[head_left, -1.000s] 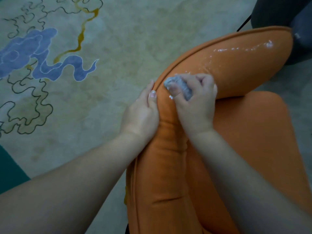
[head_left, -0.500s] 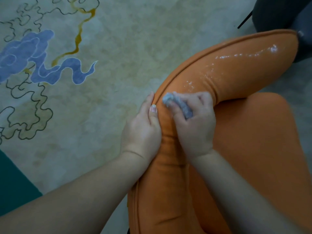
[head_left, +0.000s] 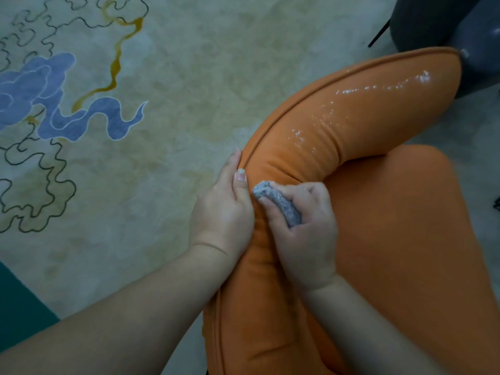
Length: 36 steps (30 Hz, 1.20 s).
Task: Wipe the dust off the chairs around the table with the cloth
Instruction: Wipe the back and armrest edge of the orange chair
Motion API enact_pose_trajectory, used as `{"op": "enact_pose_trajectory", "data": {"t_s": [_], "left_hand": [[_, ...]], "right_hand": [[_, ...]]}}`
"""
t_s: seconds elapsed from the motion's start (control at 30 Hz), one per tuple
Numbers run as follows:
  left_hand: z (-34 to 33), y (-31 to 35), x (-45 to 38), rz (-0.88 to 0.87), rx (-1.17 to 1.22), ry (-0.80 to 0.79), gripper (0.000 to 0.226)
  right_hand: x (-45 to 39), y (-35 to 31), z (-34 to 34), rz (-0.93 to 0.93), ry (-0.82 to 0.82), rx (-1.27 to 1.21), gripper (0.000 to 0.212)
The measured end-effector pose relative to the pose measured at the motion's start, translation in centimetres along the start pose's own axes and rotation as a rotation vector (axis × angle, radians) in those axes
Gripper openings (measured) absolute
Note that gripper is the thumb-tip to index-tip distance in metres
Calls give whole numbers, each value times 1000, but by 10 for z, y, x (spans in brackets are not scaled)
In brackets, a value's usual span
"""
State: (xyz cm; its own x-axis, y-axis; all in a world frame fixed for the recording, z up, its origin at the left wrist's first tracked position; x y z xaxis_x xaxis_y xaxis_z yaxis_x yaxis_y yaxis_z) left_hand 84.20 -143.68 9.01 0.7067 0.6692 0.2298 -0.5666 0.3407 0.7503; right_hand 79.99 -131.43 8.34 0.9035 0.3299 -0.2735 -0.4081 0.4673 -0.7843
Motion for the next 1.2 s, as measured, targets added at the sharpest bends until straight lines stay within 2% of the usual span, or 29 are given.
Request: {"op": "enact_pose_trajectory", "data": {"t_s": [0.1, 0.23, 0.3, 0.43, 0.57, 0.67, 0.8, 0.87, 0.97, 1.03, 1.2], "left_hand": [[1, 2, 1, 1, -2, -1, 59], [1, 3, 3, -3, -4, 1, 50], [0, 1, 3, 13, -12, 2, 44], [0, -2, 0, 37, -8, 4, 41], [0, 0, 2, -1, -34, 22, 42], [0, 0, 2, -4, -40, 15, 45], [1, 1, 2, 23, -37, 11, 42], [1, 2, 2, 14, -47, 6, 45], [2, 6, 2, -2, -50, 2, 58], [3, 7, 3, -8, -49, 4, 57], [2, 4, 2, 11, -74, 4, 43]], "right_hand": [[-30, 3, -4, 38, 52, 86, 24], [-56, 7, -9, -93, 157, 95, 20], [-30, 3, -7, -85, 104, 31, 22], [-6, -8, -4, 58, 20, 36, 22], [-62, 3, -12, -41, 136, 111, 19], [-56, 4, -11, -105, 123, 60, 17], [-4, -5, -2, 29, 14, 60, 25], [-14, -2, -4, 69, 13, 71, 24], [-55, 4, -9, 36, 118, 134, 21], [-68, 7, -10, -25, 169, 133, 19], [-13, -1, -4, -13, 86, 88, 25]]}}
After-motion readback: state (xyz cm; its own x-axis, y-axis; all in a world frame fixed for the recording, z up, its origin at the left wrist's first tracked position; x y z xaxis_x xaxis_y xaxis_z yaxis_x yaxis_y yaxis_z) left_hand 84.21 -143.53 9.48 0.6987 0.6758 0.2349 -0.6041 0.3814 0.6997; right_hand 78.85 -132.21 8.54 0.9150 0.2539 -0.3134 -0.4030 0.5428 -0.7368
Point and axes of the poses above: each hand's wrist, its own x-axis away from the middle knuckle, its own z-axis out of the back of the hand, y = z × x, the point moved 2 cm from there along -x, towards the middle knuckle, and after that the axes turned 2 degrees about x, right-handed, at the moved point
